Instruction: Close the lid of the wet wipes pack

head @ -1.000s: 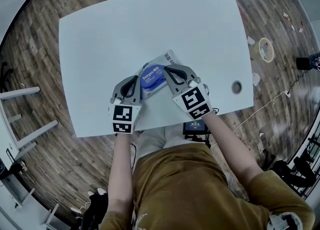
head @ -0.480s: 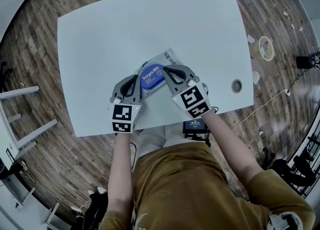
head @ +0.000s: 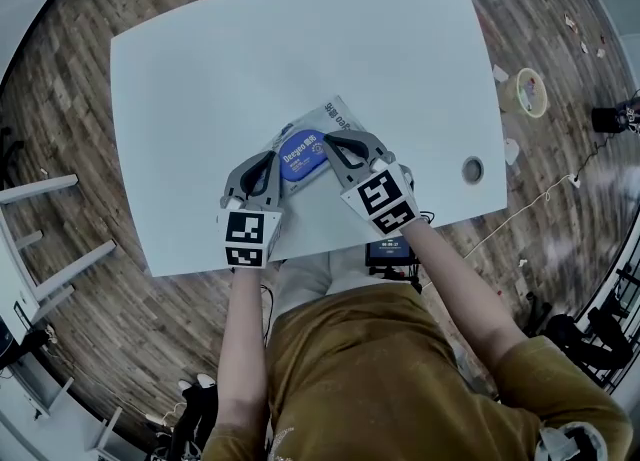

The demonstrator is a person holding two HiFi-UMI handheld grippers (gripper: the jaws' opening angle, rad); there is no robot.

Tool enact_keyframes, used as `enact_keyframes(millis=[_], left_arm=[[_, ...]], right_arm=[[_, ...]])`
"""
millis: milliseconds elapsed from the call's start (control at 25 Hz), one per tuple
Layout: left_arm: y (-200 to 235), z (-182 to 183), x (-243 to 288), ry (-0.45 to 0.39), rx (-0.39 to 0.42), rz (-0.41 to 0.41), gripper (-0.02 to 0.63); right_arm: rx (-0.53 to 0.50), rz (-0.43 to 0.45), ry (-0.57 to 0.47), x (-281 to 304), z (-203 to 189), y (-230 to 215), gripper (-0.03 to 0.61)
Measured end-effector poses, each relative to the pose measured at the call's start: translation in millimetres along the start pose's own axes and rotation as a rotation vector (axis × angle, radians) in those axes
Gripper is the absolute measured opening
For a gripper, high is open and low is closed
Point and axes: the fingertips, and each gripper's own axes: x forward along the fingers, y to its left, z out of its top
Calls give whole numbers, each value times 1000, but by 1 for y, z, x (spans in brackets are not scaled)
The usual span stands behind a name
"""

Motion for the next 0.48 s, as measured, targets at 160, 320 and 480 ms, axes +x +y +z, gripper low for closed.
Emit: enact_keyframes(millis=[160, 320, 480], left_arm=[[-1, -3, 1, 6, -7, -3, -8], [-1, -3, 0, 1, -22, -2, -8], [-4, -3, 3, 6, -18, -10, -8]], right_arm=[[-2, 7, 17, 2, -6, 0, 6], [5, 22, 26, 4, -12, 2, 6], [-3, 36, 38, 6, -16, 3, 6]])
